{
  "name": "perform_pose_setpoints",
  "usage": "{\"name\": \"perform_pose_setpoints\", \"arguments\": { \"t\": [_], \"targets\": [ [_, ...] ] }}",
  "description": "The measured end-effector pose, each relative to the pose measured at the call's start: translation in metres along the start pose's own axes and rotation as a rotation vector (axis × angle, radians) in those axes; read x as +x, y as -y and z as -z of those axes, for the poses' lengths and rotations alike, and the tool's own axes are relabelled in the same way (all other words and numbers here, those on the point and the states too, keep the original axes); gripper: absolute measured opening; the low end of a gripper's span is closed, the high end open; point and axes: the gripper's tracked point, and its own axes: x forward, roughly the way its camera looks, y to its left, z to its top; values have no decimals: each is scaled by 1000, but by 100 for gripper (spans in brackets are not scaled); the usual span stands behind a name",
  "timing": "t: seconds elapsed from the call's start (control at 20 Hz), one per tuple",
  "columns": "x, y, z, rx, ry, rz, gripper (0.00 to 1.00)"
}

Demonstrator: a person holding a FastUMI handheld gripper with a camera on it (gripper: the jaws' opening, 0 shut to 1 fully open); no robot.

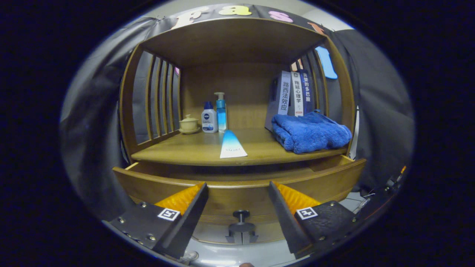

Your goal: Pull open the drawer, take out the items inside it, and place them on the countertop above the cabinet.

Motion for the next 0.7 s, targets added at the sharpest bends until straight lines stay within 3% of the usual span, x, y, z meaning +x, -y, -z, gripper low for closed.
{"name": "perform_pose_setpoints", "arguments": {
  "t": [0.4, 0.7],
  "targets": [
    [40, -4, -8, 5, 15, 3, 98],
    [39, -4, -8, -23, 42, 4, 98]
  ]
}}
